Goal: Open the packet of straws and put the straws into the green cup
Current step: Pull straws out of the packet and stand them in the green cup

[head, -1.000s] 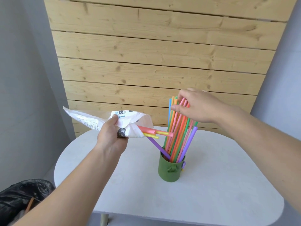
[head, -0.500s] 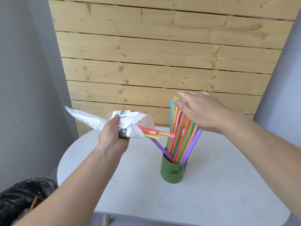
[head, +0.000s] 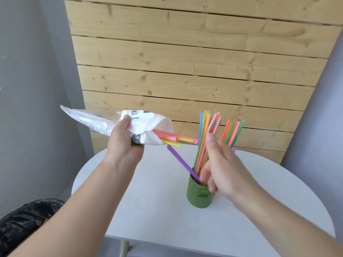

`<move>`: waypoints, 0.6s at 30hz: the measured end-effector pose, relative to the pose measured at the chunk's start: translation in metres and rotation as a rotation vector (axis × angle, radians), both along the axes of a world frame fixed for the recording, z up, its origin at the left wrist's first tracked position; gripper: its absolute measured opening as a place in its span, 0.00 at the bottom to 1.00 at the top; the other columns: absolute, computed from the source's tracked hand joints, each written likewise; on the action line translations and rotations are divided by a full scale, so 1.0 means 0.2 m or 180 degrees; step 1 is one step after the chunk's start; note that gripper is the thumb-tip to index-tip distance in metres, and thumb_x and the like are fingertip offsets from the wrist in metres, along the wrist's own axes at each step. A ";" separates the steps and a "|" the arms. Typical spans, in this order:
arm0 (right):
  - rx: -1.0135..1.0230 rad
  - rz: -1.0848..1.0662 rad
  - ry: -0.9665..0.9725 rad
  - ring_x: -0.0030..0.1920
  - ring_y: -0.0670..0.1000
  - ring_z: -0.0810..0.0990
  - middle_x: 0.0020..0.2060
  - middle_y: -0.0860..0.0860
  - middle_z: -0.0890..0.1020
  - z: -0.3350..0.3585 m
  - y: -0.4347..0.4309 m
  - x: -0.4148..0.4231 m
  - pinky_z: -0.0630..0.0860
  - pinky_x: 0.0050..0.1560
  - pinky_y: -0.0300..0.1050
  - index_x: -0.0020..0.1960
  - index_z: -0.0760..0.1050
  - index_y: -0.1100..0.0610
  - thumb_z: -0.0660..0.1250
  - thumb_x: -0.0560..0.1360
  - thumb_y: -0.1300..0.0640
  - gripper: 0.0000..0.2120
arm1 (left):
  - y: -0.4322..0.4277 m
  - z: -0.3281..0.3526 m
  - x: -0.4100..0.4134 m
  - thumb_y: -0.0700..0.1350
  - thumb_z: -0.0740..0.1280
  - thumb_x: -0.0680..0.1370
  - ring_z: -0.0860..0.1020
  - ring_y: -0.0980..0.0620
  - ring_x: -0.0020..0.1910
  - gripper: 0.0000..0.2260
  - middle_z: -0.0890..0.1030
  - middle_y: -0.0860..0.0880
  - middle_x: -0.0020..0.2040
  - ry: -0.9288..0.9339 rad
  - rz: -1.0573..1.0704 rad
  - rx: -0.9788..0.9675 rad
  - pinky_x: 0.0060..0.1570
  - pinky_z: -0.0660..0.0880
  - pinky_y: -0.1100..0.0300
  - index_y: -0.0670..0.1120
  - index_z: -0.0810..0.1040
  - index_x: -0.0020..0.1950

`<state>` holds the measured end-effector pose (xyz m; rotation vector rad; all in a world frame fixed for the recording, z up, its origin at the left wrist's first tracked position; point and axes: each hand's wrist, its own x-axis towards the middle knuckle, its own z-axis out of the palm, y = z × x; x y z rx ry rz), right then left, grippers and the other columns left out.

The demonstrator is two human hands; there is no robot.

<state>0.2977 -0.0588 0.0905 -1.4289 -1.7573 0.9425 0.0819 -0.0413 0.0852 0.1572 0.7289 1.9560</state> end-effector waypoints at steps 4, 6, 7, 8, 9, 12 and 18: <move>-0.1478 -0.0158 0.1629 0.21 0.51 0.68 0.29 0.56 0.82 -0.06 0.00 -0.08 0.59 0.22 0.36 0.61 0.73 0.56 0.50 0.77 0.28 0.34 | -0.02 0.04 0.03 0.44 0.67 0.85 0.88 0.48 0.51 0.08 0.88 0.46 0.52 0.0285 0.0016 0.0044 0.53 0.85 0.53 0.41 0.81 0.59; -0.1779 -0.0222 0.2142 0.21 0.51 0.66 0.31 0.59 0.82 -0.07 0.02 -0.11 0.57 0.22 0.35 0.59 0.74 0.58 0.52 0.77 0.29 0.34 | -0.02 0.04 0.06 0.44 0.69 0.83 0.87 0.46 0.57 0.13 0.87 0.44 0.60 0.0518 0.0052 0.0040 0.53 0.85 0.52 0.40 0.80 0.67; -0.1871 -0.0253 0.2308 0.21 0.51 0.66 0.30 0.59 0.82 -0.07 0.02 -0.12 0.57 0.22 0.35 0.57 0.75 0.59 0.52 0.78 0.30 0.33 | -0.02 0.04 0.08 0.43 0.70 0.83 0.87 0.46 0.56 0.16 0.87 0.44 0.60 0.0634 0.0100 0.0049 0.51 0.86 0.52 0.40 0.79 0.69; -0.1951 -0.0280 0.2447 0.21 0.51 0.65 0.29 0.59 0.81 -0.08 0.02 -0.14 0.58 0.21 0.34 0.56 0.75 0.59 0.52 0.79 0.31 0.32 | -0.03 0.04 0.09 0.43 0.71 0.82 0.88 0.45 0.55 0.17 0.87 0.43 0.60 0.0742 0.0144 0.0082 0.49 0.86 0.52 0.39 0.78 0.71; -0.2032 -0.0303 0.2569 0.20 0.51 0.65 0.29 0.59 0.81 -0.09 0.02 -0.16 0.58 0.21 0.34 0.56 0.76 0.59 0.52 0.79 0.32 0.31 | -0.03 0.05 0.10 0.42 0.71 0.82 0.88 0.44 0.55 0.18 0.87 0.41 0.60 0.0865 0.0170 0.0118 0.49 0.86 0.52 0.39 0.77 0.72; -0.2270 -0.0389 0.2843 0.19 0.49 0.65 0.25 0.57 0.79 -0.11 0.02 -0.18 0.57 0.19 0.33 0.52 0.77 0.58 0.54 0.81 0.38 0.25 | -0.03 0.05 0.13 0.40 0.70 0.82 0.86 0.40 0.58 0.18 0.85 0.38 0.61 0.1382 0.0133 0.0263 0.54 0.85 0.47 0.40 0.76 0.72; -0.2638 -0.0457 0.3195 0.19 0.48 0.66 0.27 0.57 0.78 -0.16 0.01 -0.19 0.58 0.17 0.33 0.47 0.74 0.60 0.56 0.82 0.46 0.18 | -0.01 0.04 0.15 0.40 0.71 0.81 0.81 0.31 0.63 0.21 0.81 0.32 0.62 0.1947 0.0182 0.0497 0.62 0.80 0.34 0.39 0.72 0.74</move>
